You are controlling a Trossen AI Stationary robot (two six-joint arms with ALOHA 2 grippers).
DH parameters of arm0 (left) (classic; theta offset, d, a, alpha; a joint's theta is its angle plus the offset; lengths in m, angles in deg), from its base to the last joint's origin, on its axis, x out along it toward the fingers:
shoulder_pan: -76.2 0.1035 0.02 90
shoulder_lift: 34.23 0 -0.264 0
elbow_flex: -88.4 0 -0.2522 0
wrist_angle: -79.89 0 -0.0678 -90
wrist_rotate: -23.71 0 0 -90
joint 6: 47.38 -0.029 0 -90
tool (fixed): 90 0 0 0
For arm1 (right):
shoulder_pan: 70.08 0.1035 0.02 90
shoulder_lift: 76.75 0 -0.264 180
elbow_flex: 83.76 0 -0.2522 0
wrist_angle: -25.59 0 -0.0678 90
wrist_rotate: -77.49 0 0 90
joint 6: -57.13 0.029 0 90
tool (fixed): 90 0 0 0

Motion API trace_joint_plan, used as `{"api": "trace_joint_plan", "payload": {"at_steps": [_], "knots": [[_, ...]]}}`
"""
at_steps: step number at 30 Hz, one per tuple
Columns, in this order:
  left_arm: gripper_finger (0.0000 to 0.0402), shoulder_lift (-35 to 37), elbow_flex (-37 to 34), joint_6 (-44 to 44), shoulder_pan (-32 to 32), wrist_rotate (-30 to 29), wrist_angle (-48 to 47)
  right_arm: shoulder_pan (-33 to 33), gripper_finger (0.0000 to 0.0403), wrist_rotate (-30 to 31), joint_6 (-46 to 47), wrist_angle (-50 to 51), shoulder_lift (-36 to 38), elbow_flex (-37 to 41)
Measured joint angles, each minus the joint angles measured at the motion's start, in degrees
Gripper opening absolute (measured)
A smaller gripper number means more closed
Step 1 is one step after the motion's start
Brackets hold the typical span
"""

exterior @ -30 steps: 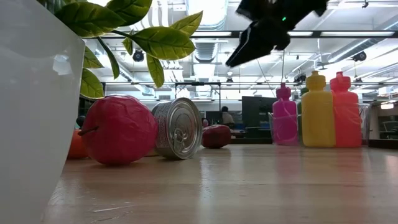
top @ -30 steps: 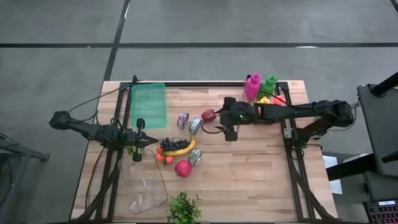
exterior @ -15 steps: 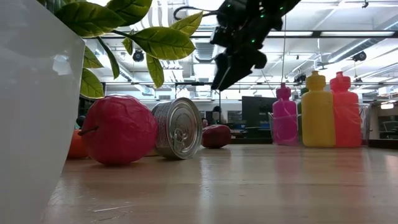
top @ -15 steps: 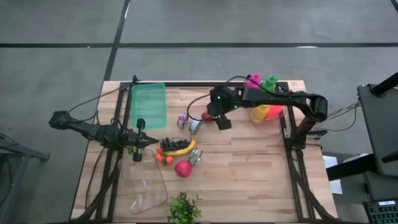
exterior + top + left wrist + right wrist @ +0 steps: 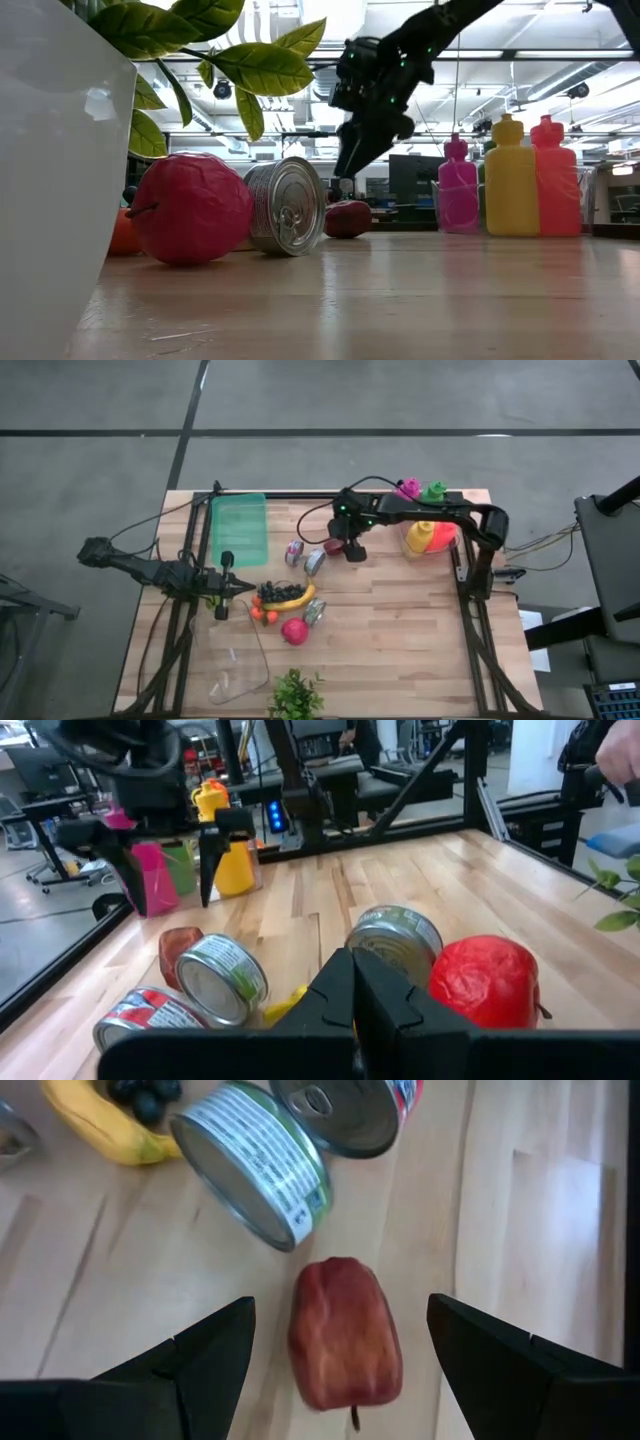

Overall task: Pick & Place Food Item
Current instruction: Put the dark red apple into the green bin

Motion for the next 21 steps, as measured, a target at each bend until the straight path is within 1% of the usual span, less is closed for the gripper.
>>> {"api": "trace_joint_plan", "payload": {"at_steps": [5, 21], "knots": [[0.0, 0.0, 0.0, 0.01, 0.0, -0.01, 0.04, -0.69, 0.0294, -0.75, -0.35, -2.25, -2.01, 0.04], [0.0, 0.0, 0.0, 0.01, 0.01, -0.01, 0.04, -1.51, 0.0294, -1.92, -0.89, -2.18, -8.15, 0.15]]}}
